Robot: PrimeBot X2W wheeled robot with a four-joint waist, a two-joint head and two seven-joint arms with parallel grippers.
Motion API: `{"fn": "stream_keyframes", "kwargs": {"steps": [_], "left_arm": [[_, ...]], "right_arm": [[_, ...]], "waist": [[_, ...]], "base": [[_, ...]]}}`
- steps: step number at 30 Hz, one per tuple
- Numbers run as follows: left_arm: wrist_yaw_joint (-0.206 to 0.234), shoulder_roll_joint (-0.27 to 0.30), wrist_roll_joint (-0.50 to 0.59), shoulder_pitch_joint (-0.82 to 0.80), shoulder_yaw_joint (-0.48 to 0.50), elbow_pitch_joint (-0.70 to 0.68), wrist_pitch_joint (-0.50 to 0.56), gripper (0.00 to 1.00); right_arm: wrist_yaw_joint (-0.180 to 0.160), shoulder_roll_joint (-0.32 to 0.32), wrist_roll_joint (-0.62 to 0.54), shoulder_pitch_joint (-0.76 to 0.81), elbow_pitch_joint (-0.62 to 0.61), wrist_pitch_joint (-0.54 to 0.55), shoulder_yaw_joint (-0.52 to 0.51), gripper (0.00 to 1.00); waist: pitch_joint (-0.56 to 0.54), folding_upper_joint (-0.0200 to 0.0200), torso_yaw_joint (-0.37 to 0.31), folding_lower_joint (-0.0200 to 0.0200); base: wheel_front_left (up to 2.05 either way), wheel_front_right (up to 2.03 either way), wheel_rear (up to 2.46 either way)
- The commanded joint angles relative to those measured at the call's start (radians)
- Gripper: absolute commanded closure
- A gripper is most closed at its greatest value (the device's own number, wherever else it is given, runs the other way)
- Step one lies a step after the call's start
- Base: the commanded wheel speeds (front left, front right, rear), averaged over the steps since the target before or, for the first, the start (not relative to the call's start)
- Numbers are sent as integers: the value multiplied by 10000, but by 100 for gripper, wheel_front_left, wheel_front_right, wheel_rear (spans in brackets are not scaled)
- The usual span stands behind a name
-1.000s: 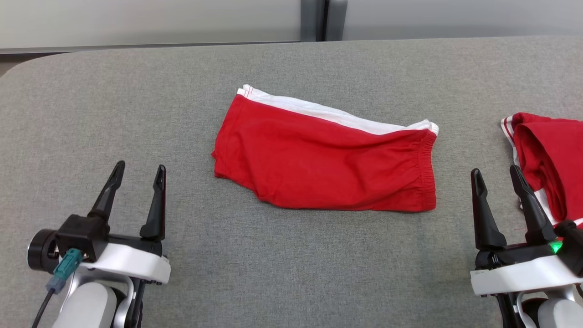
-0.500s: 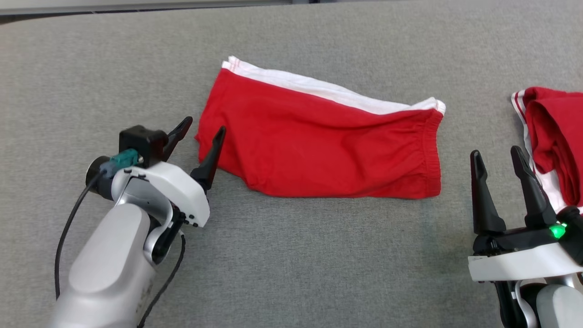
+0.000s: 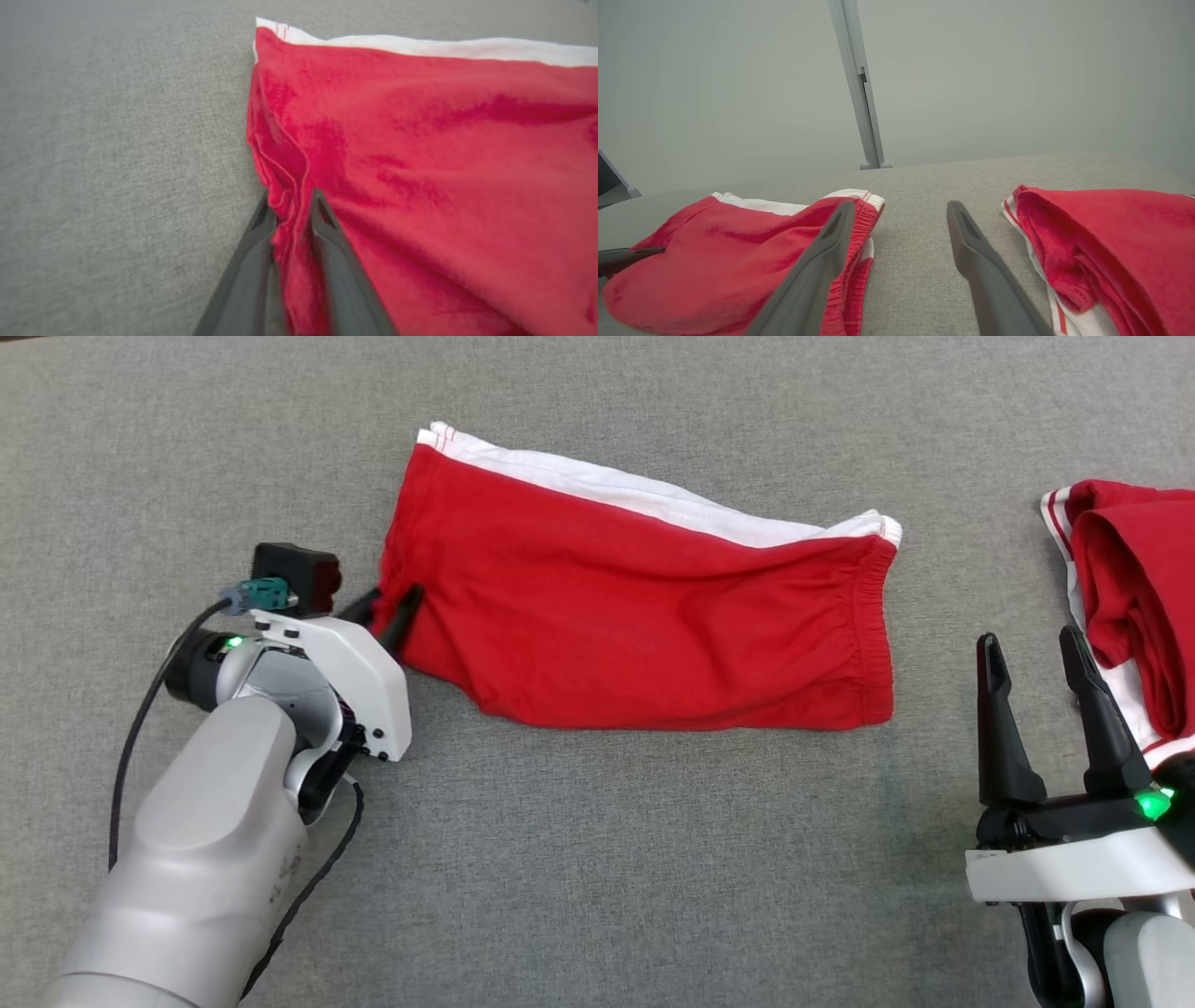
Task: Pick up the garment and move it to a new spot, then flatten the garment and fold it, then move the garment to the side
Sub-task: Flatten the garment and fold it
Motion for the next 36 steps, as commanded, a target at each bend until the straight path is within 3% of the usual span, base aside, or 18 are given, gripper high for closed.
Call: {"fn": "stream_keyframes", "kwargs": {"steps": [1,6,12,17,23,24,25,27,32,36], "left_arm": [[2,31,-15,133,-241,322,17,100],[15,266,-199,348,-332,452,-803,100],[431,319,-591,2483,-56,-5,-1885,100],[1016,338,-1003,4602,21,-1134,-1880,100],[1756,697,-1090,5784,-11,-3030,-1283,100],[1888,774,-1082,5883,15,-3324,-1255,55],[1981,857,-1065,5965,45,-3598,-1236,0],[2110,945,-1004,6012,108,-3860,-1301,0],[3049,1299,-476,6243,650,-5198,-2492,0],[3556,1597,20,6283,1252,-6433,-3117,0]], "right_arm": [[-2,-1,9,-65,-37,-3,-19,0],[-2,10,5,7,-5,34,37,0],[-4,-2,74,458,264,94,97,0],[-2,-36,159,1063,347,271,-18,0],[-2,-13,198,1658,59,534,-212,0],[-2,-8,191,1716,19,569,-215,0],[-4,-8,153,1752,-20,629,-218,0],[-2,-46,48,1776,-50,675,-225,0],[-2,-101,-203,1672,-343,914,-290,0],[-2,-156,-323,1753,-574,1096,-343,0]], "waist": [[-3,-1,34,0],[-168,-1,184,0],[-996,-1,430,0],[-1756,-1,666,0],[-2143,-1,769,0],[-2165,-1,760,0],[-2185,-1,742,0],[-2198,-1,730,0],[-2276,-1,720,0],[-2464,-1,749,0]], "base": [[0,0,0],[0,0,0],[0,0,0],[0,0,0],[0,0,0],[0,0,0],[0,0,0],[0,0,0],[0,0,0],[0,0,0]]}}
